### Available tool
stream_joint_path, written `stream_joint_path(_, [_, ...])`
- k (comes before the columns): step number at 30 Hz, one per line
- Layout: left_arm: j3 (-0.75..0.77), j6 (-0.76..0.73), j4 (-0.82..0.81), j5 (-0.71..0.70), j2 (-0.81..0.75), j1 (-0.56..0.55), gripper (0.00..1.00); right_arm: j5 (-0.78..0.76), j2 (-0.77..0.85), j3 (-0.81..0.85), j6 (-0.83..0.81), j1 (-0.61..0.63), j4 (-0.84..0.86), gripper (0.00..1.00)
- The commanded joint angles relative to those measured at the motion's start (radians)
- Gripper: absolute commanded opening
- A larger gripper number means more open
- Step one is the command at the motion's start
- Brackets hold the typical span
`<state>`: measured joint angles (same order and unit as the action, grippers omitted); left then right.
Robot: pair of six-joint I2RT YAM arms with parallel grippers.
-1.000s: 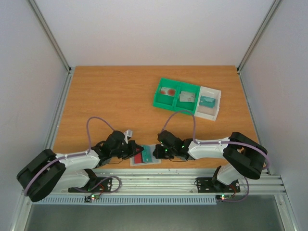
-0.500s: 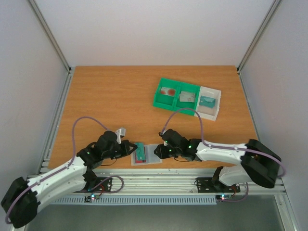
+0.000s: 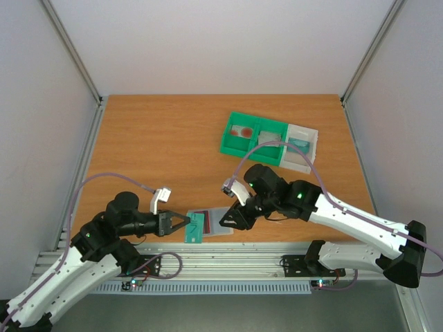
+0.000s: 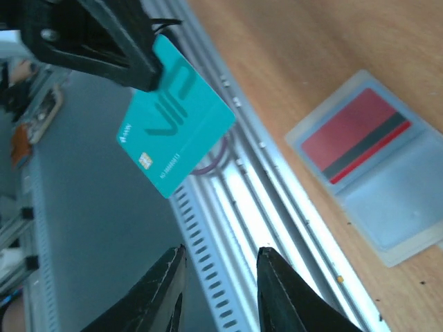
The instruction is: Take the credit cards out of the card holder
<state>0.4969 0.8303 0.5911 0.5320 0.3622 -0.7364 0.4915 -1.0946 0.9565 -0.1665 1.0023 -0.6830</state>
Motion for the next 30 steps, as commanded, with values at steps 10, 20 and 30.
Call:
stream_joint_path(10, [0.031, -0.053, -0.128, 0.328, 0.029, 0.000, 0.00, 0.353, -0.127, 0.185, -0.039, -0.005, -0.086, 0.36])
stream_joint_path(20, [0.001, -0.057, -0.274, 0.412, 0.107, -0.001, 0.00, 0.397, -0.213, 0.228, -0.072, -0.005, -0.131, 0.25])
stream_joint_path(30, [0.026, -0.120, -0.210, 0.358, 0.134, -0.001, 0.14, 0.397, -0.182, 0.165, -0.021, -0.012, -0.040, 0.01])
